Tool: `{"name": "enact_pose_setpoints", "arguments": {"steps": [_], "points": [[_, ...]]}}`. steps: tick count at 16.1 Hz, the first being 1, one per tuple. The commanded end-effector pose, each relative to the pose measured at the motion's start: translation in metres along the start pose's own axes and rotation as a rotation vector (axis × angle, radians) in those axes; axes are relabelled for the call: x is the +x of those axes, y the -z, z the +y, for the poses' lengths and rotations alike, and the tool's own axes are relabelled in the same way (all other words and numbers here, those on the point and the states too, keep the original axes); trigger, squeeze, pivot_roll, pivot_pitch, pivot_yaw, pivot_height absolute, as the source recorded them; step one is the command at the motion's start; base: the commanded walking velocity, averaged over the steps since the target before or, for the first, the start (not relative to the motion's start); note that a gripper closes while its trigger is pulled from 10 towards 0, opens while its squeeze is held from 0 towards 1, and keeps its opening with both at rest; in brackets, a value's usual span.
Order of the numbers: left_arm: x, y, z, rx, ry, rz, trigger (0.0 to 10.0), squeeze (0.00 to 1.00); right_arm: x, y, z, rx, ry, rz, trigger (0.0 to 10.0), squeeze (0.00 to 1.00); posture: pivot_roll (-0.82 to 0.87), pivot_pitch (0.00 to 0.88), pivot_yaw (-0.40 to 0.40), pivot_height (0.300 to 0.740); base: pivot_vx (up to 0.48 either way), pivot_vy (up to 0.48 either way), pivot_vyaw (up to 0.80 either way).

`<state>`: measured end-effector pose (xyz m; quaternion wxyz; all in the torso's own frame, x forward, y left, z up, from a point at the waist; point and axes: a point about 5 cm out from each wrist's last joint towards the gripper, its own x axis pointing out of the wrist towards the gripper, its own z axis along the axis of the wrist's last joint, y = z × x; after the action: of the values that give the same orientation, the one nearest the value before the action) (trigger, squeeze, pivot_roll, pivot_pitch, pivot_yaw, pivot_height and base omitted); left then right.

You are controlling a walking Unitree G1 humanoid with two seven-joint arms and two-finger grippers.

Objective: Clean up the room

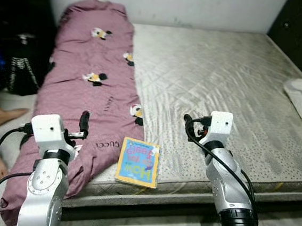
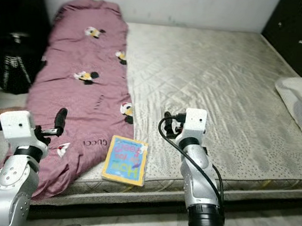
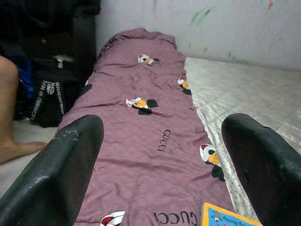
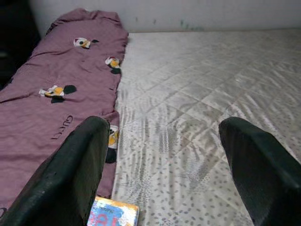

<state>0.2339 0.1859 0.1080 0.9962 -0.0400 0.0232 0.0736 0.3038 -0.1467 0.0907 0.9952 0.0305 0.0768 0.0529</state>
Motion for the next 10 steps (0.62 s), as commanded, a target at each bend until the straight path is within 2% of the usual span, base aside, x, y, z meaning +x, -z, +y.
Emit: {"name": "enact_pose_setpoints", "arguments": {"steps": [1,5,7,10], "points": [[-0.0003,0.0019,-0.002,0.004,0.009,0.014,10.0,0.0,0.0005,-0.0045,-0.0032,-0.007,0.009,-0.011,10.0,0.0,-0.02,0.0,-0.024,0.677,0.0,0.0,0.0],[-0.0004,0.0003,-0.0018,0.02,-0.003,0.0,10.0,0.0,0.0003,-0.0045,-0.0035,-0.009,0.006,-0.009,10.0,0.0,-0.02,0.0,-0.027,0.677,0.0,0.0,0.0],[0.001,0.0016,0.0034,0.005,-0.054,0.01,10.0,0.0,0.0005,-0.0042,-0.0035,-0.012,0.003,-0.006,10.0,0.0,-0.02,0.0,-0.03,0.677,0.0,0.0,0.0],[0.001,0.0017,0.0028,0.006,-0.048,0.009,10.0,0.0,0.0006,-0.0037,-0.0036,-0.018,-0.001,-0.002,10.0,0.0,-0.02,0.0,-0.033,0.677,0.0,0.0,0.0]]}}
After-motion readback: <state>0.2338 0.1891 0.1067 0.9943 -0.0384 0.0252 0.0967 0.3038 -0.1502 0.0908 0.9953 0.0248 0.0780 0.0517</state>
